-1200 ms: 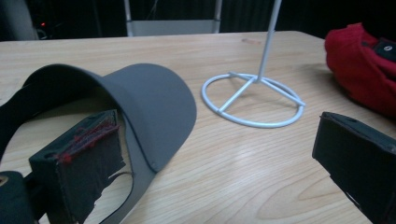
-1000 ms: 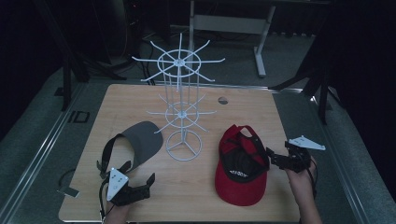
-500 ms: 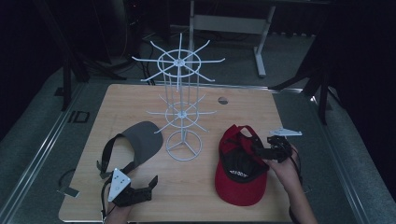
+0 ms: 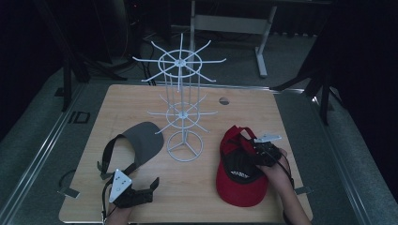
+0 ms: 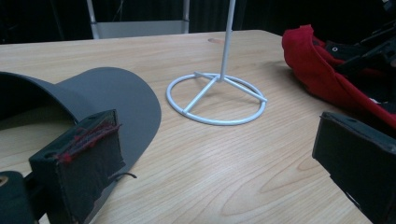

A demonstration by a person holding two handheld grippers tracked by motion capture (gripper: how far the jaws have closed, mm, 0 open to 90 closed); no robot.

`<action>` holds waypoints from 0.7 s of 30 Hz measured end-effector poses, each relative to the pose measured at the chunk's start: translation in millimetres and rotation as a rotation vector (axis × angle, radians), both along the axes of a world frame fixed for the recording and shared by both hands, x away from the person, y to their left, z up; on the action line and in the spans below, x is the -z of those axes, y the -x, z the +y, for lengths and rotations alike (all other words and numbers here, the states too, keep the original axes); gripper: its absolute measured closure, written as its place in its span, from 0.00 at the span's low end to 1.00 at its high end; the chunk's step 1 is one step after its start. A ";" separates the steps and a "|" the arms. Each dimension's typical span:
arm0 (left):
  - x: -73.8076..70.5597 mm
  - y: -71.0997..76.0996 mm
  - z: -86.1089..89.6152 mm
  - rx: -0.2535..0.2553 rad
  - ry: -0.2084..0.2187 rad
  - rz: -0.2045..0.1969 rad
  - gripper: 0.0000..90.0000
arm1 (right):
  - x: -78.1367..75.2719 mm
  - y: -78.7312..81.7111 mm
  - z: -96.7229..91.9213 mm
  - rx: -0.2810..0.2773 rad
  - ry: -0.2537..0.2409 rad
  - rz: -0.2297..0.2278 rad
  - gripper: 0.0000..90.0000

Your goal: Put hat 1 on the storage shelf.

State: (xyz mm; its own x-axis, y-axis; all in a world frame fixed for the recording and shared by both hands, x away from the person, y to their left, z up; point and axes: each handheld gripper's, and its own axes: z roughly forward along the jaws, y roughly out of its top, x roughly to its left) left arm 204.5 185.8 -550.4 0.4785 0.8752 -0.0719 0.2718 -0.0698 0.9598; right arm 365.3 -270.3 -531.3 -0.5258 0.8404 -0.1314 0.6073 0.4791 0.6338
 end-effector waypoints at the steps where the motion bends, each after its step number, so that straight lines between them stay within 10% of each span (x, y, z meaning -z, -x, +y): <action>1: 0.1 -0.1 -0.4 0.003 0.003 0.002 0.02 | 0.6 0.3 0.9 -0.005 -0.001 0.010 0.54; 12: 0.3 -0.9 -0.8 0.025 0.000 0.016 0.02 | 8.2 -0.5 2.1 -0.007 0.033 0.023 0.80; 16: -0.9 -2.9 -1.3 0.116 0.062 0.087 0.02 | 9.2 -0.7 1.0 -0.012 0.023 0.013 0.84; 21: 2.1 -3.8 -7.8 0.164 0.024 0.107 0.02 | 5.8 -2.3 0.0 0.020 0.012 0.038 0.93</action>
